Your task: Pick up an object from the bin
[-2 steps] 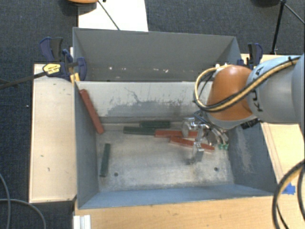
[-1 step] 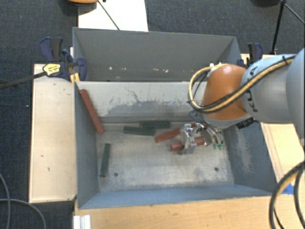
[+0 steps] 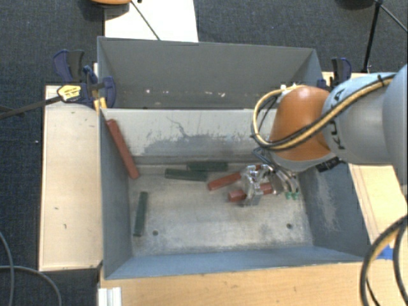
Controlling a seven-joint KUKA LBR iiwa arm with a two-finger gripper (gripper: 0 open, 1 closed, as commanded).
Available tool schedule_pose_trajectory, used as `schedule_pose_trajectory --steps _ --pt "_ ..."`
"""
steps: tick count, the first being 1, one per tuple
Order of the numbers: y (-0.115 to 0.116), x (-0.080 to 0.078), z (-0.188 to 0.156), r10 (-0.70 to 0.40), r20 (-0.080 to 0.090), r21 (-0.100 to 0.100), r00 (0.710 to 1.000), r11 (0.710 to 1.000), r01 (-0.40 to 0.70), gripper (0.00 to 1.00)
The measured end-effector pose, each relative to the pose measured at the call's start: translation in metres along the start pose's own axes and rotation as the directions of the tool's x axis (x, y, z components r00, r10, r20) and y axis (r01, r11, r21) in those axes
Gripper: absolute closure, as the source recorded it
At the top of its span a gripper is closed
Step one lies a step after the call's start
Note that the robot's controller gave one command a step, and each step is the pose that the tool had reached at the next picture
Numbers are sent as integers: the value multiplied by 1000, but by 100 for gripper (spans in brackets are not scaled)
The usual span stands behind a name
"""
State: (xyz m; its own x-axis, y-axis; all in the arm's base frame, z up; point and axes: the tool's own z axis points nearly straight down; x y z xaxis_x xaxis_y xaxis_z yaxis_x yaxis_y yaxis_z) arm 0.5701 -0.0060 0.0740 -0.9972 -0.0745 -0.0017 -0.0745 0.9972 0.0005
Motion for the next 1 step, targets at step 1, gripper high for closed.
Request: schedule_pose_trajectory --steps 1 --pt "-10 4 -180 24 9 1 1000 1000 -24 100"
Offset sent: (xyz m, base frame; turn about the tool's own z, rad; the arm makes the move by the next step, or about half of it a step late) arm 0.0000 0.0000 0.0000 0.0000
